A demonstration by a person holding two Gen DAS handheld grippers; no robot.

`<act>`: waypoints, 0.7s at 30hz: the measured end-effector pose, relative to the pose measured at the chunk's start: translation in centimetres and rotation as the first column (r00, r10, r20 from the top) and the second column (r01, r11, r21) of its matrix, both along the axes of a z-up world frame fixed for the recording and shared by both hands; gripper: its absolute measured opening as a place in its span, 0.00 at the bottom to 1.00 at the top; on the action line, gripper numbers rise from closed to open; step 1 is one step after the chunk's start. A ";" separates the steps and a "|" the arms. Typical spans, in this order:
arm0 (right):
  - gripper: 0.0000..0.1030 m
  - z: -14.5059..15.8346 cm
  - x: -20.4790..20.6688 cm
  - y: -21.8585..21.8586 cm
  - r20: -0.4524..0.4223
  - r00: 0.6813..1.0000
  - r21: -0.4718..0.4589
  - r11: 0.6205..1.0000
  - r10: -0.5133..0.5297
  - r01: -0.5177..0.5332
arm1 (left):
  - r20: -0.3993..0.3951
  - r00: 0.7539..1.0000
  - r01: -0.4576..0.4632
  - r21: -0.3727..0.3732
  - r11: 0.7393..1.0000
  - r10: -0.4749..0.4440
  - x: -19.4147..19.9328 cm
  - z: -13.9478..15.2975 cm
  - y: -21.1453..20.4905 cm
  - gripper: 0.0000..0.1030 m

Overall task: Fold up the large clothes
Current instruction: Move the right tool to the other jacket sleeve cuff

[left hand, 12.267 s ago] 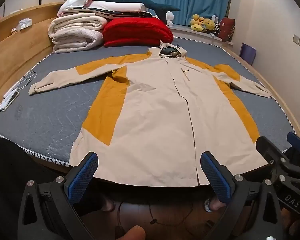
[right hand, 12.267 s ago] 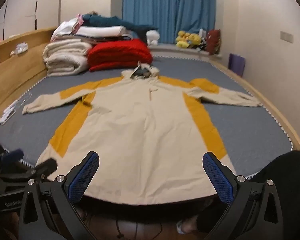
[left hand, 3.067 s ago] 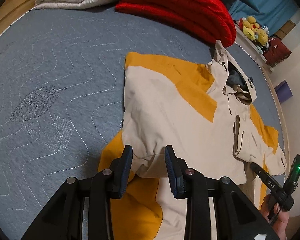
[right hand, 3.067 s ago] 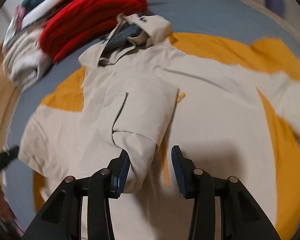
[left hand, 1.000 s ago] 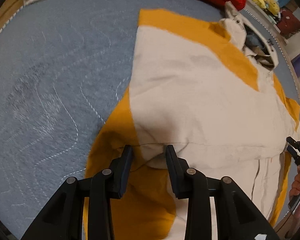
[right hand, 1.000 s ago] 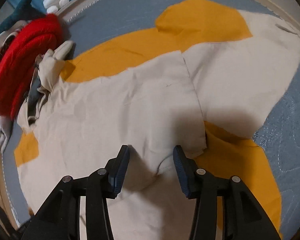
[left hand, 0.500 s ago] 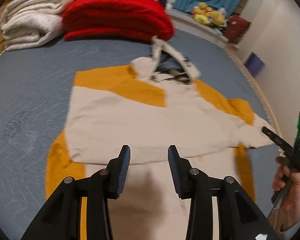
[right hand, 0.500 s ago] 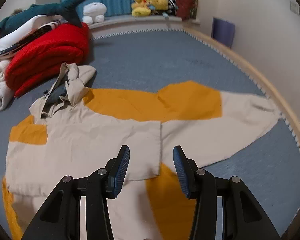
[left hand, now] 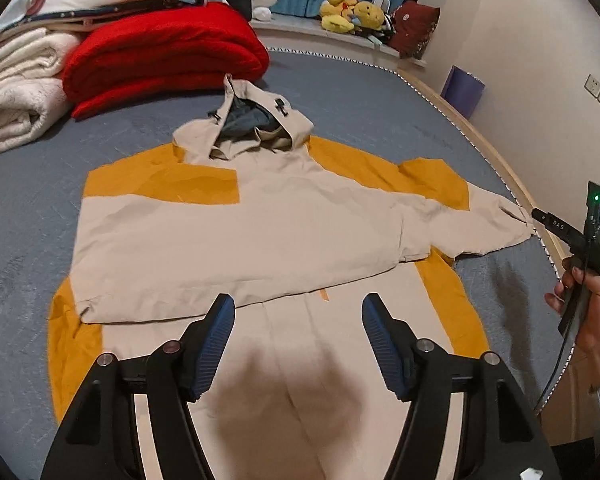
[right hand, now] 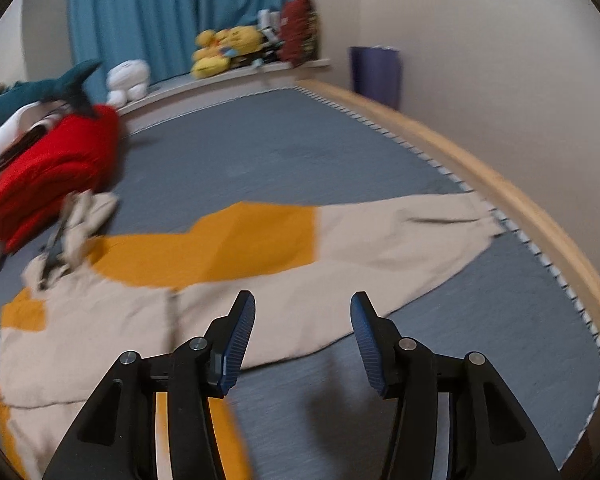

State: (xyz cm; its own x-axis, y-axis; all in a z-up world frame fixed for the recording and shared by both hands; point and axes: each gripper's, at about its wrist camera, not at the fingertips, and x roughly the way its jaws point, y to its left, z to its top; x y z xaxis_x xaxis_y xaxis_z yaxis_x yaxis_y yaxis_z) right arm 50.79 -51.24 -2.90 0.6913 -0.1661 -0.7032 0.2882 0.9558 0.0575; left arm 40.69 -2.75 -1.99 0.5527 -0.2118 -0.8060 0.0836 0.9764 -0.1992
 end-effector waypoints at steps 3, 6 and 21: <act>0.50 -1.1 1.0 -4.6 0.011 0.999 -0.014 0.999 -0.052 0.052 | -0.020 1.000 -0.004 0.004 1.000 0.004 0.4 -0.7 0.1 0.61; 0.50 -2.8 2.2 -9.2 0.010 0.994 0.062 0.992 -0.107 0.107 | -0.029 1.000 -0.009 0.012 1.000 0.010 0.7 -1.3 0.5 0.61; 0.50 -13.4 5.5 -20.6 -0.077 0.940 0.432 0.839 -0.332 0.332 | -0.088 0.996 -0.007 0.039 0.999 0.011 1.5 -4.0 1.0 0.61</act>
State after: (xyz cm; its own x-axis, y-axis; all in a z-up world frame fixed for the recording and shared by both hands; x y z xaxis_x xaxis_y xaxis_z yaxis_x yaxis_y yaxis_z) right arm 56.31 -71.87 -16.32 0.6505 -0.0658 -0.7567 0.5833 0.6813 0.4422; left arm 42.23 -1.73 -5.94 0.4809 -0.1753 -0.8591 0.0586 0.9840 -0.1680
